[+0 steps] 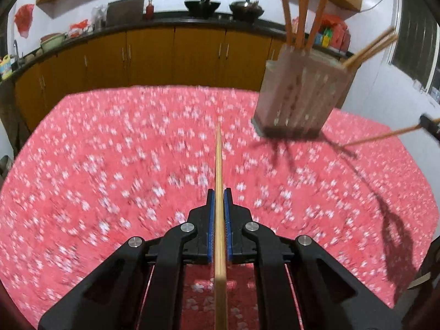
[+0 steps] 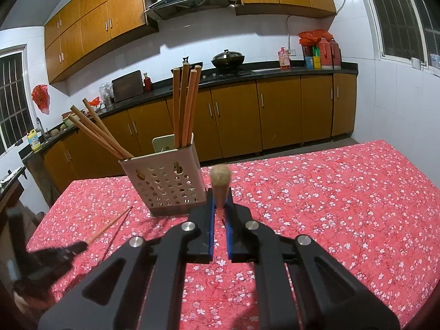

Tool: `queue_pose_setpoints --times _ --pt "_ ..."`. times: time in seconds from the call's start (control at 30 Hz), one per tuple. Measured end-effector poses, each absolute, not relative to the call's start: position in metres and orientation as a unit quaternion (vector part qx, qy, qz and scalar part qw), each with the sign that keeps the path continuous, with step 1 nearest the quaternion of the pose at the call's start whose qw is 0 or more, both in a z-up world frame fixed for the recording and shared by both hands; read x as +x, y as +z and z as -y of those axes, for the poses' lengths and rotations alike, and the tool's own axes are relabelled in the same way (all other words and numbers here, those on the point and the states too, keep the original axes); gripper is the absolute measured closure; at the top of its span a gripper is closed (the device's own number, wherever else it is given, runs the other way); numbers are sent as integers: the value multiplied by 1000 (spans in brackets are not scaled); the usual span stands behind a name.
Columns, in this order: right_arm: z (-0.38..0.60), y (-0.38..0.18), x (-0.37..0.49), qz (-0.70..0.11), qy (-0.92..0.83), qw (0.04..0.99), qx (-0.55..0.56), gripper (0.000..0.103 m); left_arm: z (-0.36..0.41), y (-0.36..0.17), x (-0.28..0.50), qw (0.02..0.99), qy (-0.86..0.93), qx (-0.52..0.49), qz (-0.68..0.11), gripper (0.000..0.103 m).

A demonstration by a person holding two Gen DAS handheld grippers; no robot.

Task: Organize utensils
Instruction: 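Lift both held chopsticks upright and carry them above the beige holder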

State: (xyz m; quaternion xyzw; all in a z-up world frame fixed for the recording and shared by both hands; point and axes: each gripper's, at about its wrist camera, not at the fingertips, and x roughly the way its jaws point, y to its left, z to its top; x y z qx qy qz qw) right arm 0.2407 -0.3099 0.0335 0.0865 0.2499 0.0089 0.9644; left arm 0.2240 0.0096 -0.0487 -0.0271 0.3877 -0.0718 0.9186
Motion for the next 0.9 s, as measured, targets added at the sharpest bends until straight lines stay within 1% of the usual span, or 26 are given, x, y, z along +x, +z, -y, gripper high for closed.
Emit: queue_pose_setpoints --times 0.17,0.43,0.5,0.57,0.63,0.67,0.7,0.73,0.77,0.9 --pt "311 33 241 -250 8 964 87 95 -6 -74 231 902 -64 -29 -427 96" --pt "311 33 240 -249 9 964 88 95 -6 -74 223 901 -60 -25 -430 95" --pt "311 33 240 -249 9 964 88 95 -7 -74 218 901 -62 -24 -430 93" --pt "311 33 240 -249 8 964 89 95 -9 -74 211 902 -63 -21 -427 86" --pt "312 33 240 -250 8 964 91 95 -9 -74 207 903 -61 -17 -425 82" --pt "312 33 240 -250 8 964 92 95 -8 -75 205 905 -59 -12 -422 82" --pt "312 33 240 -250 8 964 93 95 -7 -75 203 906 -56 -7 -420 82" --pt "313 32 241 -250 8 964 93 95 -5 -76 202 907 -55 -2 -418 84" --pt "313 32 241 -250 8 964 94 95 -4 -76 200 907 -54 6 -417 96" --pt "314 36 239 -247 8 965 94 95 -3 -72 201 905 -62 10 -420 96"
